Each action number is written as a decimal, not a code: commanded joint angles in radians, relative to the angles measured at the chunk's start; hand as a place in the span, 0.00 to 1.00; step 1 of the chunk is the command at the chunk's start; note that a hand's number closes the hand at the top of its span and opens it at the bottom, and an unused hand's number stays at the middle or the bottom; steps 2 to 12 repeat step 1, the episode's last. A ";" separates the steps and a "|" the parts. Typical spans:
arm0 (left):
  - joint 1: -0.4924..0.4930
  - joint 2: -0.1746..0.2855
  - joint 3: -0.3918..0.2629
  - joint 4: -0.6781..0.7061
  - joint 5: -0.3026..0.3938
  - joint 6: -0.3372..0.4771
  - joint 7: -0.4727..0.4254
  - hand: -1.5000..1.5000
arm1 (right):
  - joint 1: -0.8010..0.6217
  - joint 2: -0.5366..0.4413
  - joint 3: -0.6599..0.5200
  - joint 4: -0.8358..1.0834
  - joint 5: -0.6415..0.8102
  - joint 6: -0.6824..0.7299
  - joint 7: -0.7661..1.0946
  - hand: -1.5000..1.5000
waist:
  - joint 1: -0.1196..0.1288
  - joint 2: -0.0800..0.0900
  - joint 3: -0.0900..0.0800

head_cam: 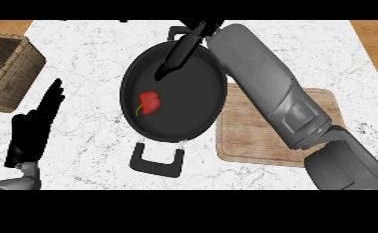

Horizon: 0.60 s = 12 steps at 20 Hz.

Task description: Pick the bell pepper from the cutting board and place it in the pot

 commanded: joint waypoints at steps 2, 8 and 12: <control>0.040 -0.016 0.003 -0.003 -0.008 0.014 -0.024 0.50 | 0.023 -0.106 -0.038 0.059 -0.001 0.146 -0.066 0.00 | -0.007 0.000 0.000; 0.040 -0.016 0.003 -0.003 -0.008 0.014 -0.024 0.50 | 0.023 -0.106 -0.038 0.059 -0.001 0.146 -0.066 0.00 | -0.007 0.000 0.000; 0.040 -0.016 0.003 -0.003 -0.008 0.014 -0.024 0.50 | 0.023 -0.106 -0.038 0.059 -0.001 0.146 -0.066 0.00 | -0.007 0.000 0.000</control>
